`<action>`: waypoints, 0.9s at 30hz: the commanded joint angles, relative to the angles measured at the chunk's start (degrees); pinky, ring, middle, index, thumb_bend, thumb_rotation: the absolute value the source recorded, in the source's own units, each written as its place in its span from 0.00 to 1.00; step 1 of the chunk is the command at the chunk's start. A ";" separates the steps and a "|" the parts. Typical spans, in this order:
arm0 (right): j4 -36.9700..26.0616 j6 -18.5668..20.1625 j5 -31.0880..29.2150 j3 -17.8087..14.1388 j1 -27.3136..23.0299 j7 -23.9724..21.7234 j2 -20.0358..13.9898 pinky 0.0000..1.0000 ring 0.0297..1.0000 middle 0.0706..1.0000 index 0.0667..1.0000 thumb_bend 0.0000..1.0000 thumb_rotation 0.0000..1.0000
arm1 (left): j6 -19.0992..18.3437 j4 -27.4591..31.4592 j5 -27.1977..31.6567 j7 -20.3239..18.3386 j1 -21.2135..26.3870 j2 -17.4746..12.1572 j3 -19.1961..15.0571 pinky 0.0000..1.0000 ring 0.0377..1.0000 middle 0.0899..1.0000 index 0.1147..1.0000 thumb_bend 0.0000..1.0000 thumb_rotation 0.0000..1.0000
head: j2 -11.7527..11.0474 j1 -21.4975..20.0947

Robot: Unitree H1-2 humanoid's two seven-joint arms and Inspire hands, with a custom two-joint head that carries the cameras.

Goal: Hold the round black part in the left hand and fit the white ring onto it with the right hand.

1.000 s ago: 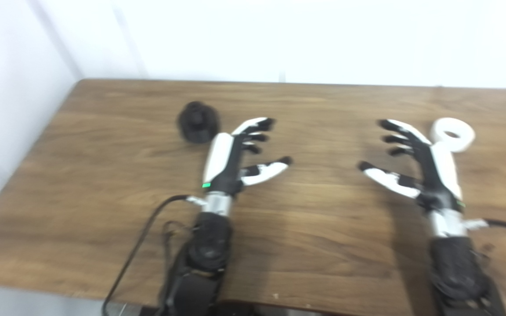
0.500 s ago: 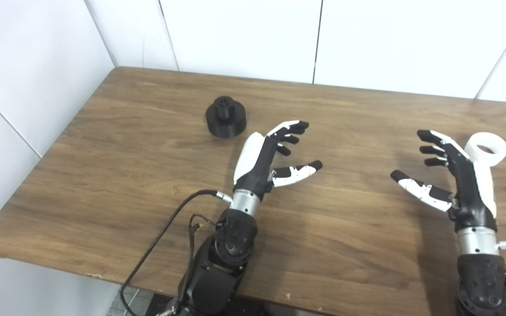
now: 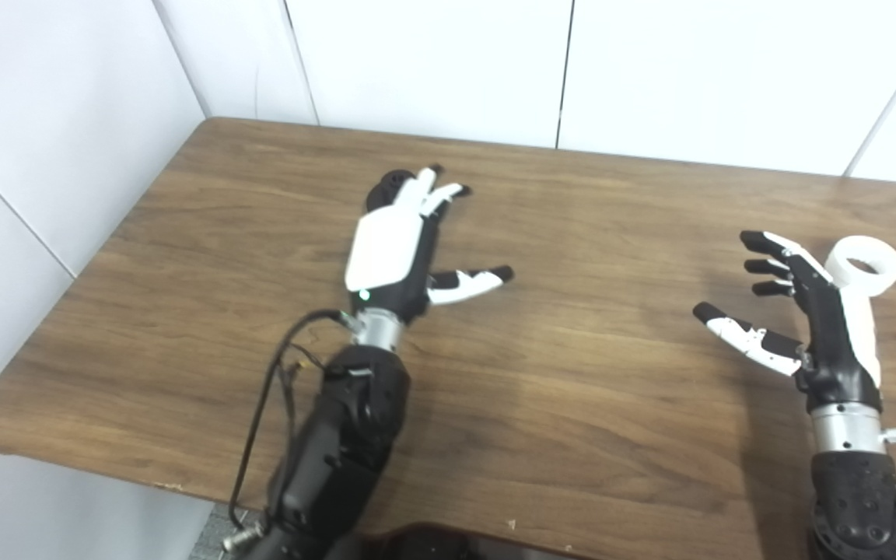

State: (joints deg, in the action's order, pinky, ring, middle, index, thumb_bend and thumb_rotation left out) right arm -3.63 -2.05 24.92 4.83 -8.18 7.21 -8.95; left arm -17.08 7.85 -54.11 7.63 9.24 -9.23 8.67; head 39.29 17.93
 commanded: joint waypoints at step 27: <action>-1.97 -1.49 -0.67 -0.78 -1.65 0.13 -0.15 0.63 0.73 0.78 0.76 0.66 0.26 | -6.08 -6.32 -3.90 1.82 7.36 -7.31 -4.42 0.94 1.00 1.00 0.87 0.97 0.55 | 0.43 -0.07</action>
State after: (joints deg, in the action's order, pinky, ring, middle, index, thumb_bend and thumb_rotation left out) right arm -3.61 -2.05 24.26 4.39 -8.20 7.14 -8.99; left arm -23.04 1.25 -56.68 7.38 13.82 -14.72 4.88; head 39.64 17.84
